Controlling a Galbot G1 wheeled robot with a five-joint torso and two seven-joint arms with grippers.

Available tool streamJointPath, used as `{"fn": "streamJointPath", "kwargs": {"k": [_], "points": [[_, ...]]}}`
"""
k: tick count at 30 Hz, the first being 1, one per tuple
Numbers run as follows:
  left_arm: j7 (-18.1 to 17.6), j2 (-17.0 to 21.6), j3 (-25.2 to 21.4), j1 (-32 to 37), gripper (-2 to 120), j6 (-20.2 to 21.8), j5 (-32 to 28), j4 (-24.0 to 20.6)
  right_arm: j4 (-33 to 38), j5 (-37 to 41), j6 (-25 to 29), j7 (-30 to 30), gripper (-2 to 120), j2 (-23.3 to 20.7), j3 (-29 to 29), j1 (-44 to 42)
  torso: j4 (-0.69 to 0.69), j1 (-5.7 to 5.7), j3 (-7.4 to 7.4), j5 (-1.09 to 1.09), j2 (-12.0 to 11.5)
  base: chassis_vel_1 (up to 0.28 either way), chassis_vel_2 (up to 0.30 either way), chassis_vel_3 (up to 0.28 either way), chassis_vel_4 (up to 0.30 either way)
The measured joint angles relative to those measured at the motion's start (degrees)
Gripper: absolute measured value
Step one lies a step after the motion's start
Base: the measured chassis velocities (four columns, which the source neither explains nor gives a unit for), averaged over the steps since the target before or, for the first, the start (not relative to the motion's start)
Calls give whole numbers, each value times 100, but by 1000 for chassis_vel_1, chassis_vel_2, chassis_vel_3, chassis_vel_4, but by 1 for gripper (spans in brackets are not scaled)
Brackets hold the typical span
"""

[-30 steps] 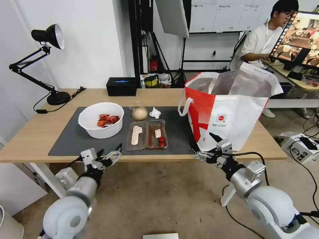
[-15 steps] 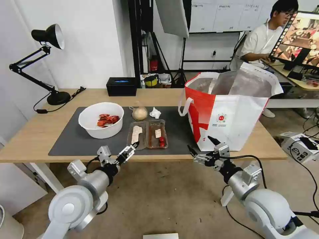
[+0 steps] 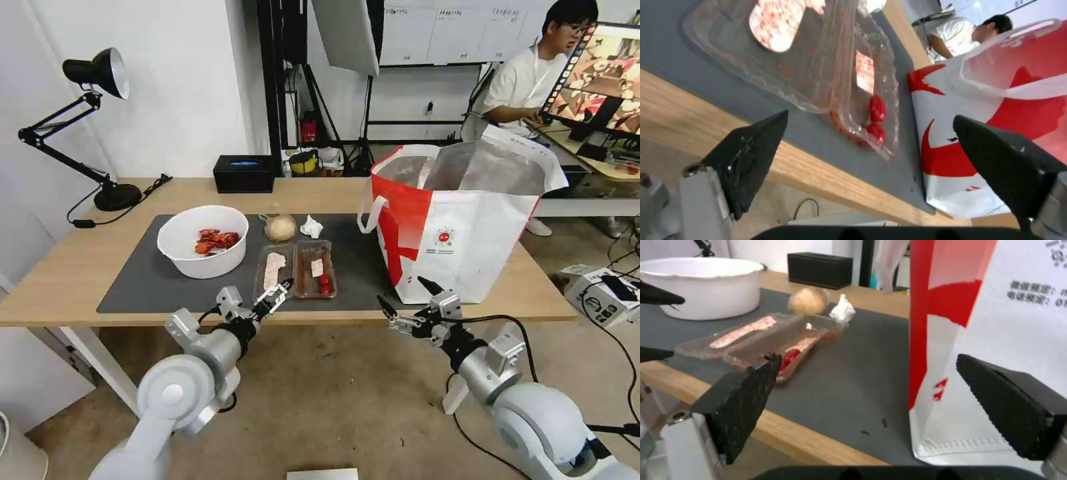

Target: Pick up the trash from the table and place it into the takeout bag.

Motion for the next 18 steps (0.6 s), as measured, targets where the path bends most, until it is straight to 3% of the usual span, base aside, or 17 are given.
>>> {"fn": "streamJointPath", "kwargs": {"k": [18], "points": [[19,-101,368,-281,100,-69,62,315,-158,-99,19,-20,100,92,-15,-2,0,0,0,0,0,0,0,0,0]]}}
